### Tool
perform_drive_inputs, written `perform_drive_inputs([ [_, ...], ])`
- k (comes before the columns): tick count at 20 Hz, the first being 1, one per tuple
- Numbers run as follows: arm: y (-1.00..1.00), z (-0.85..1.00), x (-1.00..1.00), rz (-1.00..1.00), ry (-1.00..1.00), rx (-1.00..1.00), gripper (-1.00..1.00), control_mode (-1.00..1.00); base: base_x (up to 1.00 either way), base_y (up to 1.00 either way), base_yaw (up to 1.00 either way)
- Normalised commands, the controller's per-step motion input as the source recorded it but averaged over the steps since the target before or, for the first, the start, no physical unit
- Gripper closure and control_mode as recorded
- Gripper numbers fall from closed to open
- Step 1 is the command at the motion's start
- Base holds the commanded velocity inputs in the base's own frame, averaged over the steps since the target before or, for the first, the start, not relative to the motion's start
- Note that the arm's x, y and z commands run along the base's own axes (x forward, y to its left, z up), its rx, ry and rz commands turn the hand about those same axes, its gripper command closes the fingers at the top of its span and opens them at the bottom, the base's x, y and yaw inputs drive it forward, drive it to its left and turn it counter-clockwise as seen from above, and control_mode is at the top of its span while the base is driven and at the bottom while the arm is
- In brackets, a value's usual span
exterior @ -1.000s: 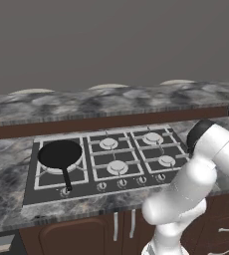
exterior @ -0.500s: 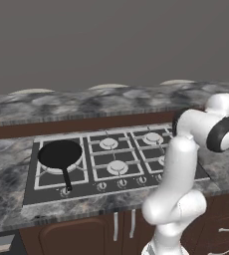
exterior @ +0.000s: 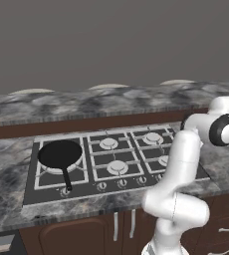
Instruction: Place the fish on the plate and place the cucumber on the same plate.
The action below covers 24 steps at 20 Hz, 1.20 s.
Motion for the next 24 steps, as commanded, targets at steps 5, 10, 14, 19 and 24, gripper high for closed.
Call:
perform_drive_inputs([
  [5,-0.22,-0.01,0.38,-0.02,0.07,0.0,1.0,-1.0,0.0,0.0,0.0],
  [10,-0.12,-0.19,0.33,0.0,0.03,0.01,1.0,-1.0,0.0,0.0,0.0],
  [14,-0.11,-0.39,0.29,0.0,-0.01,0.0,1.0,-1.0,0.0,0.0,0.0],
  [19,-0.28,-0.36,0.25,0.0,0.0,-0.01,1.0,-1.0,0.0,0.0,0.0],
  [24,-0.27,-0.28,0.18,0.0,0.02,0.0,1.0,-1.0,0.0,0.0,0.0],
])
